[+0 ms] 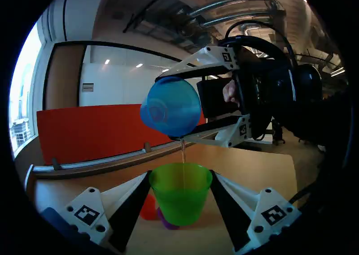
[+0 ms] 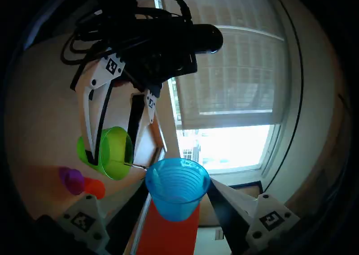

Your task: Pour water

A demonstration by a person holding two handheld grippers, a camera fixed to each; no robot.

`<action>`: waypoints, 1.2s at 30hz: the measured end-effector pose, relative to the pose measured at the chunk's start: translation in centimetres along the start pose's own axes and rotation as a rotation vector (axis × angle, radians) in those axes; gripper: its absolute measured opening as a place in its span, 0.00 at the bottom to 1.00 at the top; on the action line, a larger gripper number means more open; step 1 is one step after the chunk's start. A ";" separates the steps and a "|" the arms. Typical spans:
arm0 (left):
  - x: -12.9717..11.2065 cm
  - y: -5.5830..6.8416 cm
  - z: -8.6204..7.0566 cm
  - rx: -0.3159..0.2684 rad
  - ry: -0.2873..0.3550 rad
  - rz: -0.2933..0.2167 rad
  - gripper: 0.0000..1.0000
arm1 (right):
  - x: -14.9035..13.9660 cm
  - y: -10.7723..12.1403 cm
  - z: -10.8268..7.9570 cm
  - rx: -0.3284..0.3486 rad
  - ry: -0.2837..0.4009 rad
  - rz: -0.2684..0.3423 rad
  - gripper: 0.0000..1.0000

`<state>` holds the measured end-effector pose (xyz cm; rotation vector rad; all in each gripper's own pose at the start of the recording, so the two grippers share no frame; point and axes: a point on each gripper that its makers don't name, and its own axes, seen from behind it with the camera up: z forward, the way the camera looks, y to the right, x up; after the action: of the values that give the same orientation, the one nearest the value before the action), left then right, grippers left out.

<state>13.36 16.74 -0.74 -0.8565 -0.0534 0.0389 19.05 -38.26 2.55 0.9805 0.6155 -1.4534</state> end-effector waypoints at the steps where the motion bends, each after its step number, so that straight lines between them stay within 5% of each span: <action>1: 0.0 0.0 0.0 0.000 0.000 0.000 0.90 | 0.0 0.0 0.0 0.000 0.000 -0.002 0.91; 36: -0.2 0.0 -0.1 0.003 0.001 -0.002 0.90 | 0.1 -0.3 0.2 0.002 -0.008 -0.071 0.91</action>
<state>13.12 16.69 -0.81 -0.8537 -0.0532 0.0365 18.73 -38.48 2.52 0.9626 0.6491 -1.5204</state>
